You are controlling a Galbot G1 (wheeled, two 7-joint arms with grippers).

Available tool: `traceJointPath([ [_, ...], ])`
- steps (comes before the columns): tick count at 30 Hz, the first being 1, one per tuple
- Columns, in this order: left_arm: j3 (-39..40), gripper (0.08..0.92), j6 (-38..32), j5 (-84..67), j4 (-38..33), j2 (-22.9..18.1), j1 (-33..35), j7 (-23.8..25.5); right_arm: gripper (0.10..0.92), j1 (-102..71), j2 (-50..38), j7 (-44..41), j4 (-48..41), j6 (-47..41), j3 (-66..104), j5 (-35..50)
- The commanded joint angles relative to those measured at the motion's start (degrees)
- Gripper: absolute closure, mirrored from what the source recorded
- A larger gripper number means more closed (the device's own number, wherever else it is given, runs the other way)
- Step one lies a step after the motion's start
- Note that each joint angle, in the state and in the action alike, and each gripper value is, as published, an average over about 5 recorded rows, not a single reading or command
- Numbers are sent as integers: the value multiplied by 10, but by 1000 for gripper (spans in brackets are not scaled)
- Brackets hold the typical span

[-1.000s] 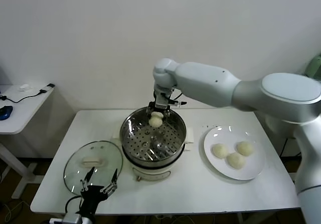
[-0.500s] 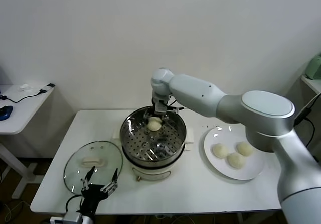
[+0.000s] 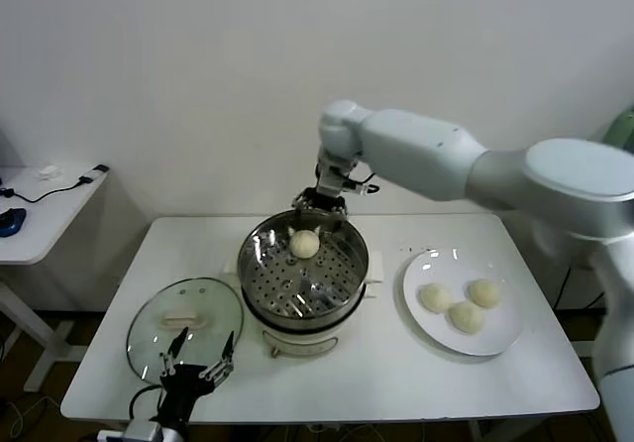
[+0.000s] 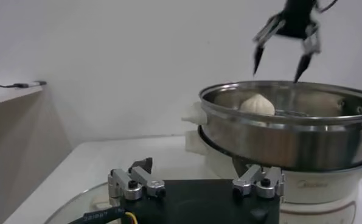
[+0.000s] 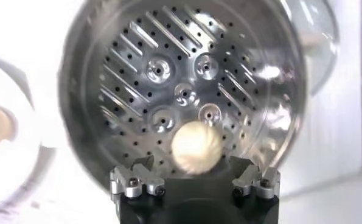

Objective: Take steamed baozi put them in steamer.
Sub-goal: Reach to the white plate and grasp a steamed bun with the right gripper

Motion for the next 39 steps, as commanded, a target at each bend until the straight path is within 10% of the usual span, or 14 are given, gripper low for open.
traceJointPath([
  [1, 0, 177, -1, -1, -1, -3, -2, 0, 203, 149, -219, 9, 139, -244, -209, 214],
  [9, 2, 177, -4, 0, 1, -7, -1, 0, 203, 75, -327, 124, 246, -404, -265, 186],
  [39, 3, 177, -5, 9, 0, -18, 15, 0, 213, -302, -218, 161, -3, -430, 57, 67],
])
